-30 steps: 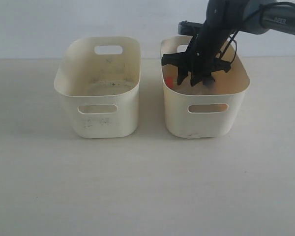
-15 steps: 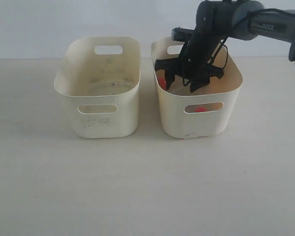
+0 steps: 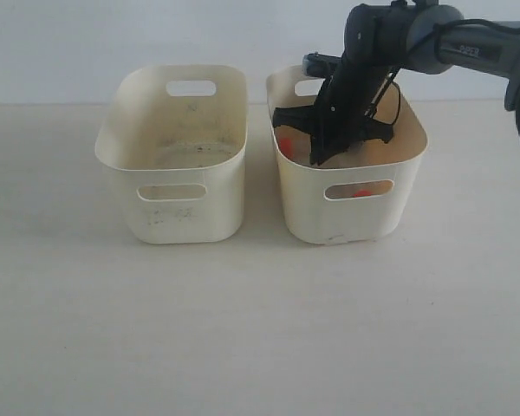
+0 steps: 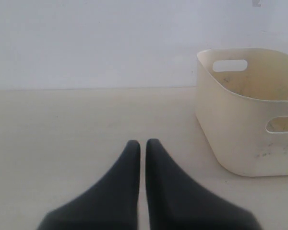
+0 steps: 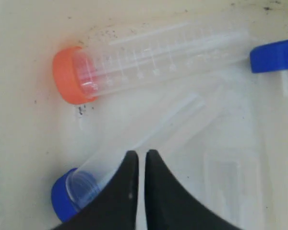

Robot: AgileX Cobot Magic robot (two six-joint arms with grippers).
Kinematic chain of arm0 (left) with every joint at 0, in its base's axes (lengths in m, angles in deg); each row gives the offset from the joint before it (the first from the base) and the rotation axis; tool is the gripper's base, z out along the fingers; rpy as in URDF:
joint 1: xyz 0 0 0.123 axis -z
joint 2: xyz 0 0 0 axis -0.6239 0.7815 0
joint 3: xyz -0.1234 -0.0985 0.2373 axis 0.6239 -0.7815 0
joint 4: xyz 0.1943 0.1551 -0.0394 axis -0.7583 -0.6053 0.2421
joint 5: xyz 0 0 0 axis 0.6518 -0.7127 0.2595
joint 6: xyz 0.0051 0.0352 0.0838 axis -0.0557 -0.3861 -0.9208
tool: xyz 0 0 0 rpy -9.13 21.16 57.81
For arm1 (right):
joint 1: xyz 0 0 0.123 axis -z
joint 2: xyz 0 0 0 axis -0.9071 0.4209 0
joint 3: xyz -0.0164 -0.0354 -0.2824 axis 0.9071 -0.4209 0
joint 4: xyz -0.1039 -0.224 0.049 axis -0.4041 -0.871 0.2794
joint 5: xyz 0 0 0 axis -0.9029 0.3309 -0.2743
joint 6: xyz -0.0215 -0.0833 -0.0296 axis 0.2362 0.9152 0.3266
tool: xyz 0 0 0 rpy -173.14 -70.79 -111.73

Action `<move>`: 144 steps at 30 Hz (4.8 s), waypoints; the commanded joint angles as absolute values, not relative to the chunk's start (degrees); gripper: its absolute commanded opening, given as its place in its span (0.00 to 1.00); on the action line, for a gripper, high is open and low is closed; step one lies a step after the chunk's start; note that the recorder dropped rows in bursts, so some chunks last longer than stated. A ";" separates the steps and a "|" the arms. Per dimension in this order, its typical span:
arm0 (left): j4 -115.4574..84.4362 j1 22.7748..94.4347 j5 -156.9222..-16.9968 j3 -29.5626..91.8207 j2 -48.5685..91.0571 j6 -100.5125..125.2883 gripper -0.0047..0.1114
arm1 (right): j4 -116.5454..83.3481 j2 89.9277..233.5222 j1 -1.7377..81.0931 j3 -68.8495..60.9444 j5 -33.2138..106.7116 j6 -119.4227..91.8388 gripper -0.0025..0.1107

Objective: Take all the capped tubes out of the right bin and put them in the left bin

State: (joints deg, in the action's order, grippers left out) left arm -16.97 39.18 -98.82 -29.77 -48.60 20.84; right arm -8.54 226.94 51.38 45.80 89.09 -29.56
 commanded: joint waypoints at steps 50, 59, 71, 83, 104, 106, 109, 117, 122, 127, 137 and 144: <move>-16.61 39.17 -98.56 -29.56 -48.57 21.39 0.08 | -16.60 222.47 51.31 45.53 101.35 -23.57 0.72; -16.61 39.17 -98.56 -29.56 -48.57 21.39 0.08 | -17.58 223.68 51.31 45.53 102.07 -24.46 0.67; -16.61 39.17 -98.56 -29.56 -48.57 21.39 0.08 | -17.47 228.10 51.31 45.53 106.44 -24.41 0.57; -16.61 39.17 -98.56 -29.56 -48.57 21.39 0.08 | -17.47 227.88 51.31 45.53 104.41 -21.29 0.57; -16.61 39.17 -98.56 -29.56 -48.57 21.39 0.08 | -16.98 221.00 51.31 46.09 103.04 -21.40 0.57; -16.61 39.17 -98.56 -29.56 -48.57 21.39 0.08 | -17.15 220.28 51.31 46.09 103.16 -21.40 0.57; -16.61 39.17 -98.56 -29.56 -48.57 21.39 0.08 | -17.73 219.16 51.31 46.09 103.15 -20.09 0.57; -16.61 39.17 -98.56 -29.56 -48.57 21.39 0.08 | -18.67 218.39 51.31 46.09 104.21 -17.03 0.57; -16.61 39.17 -98.56 -29.56 -48.57 21.39 0.08 | -18.67 218.69 51.31 45.72 103.31 -14.49 0.57; -16.61 39.17 -98.56 -29.56 -48.57 21.39 0.08 | -17.36 218.69 51.22 45.72 104.21 -10.68 0.57; -16.61 39.17 -98.56 -29.56 -48.57 21.39 0.08 | -15.39 219.05 49.94 45.72 103.35 -10.71 0.81; -16.61 39.17 -98.56 -29.56 -48.57 21.39 0.08 | -22.48 222.12 49.94 45.72 105.05 -13.78 0.81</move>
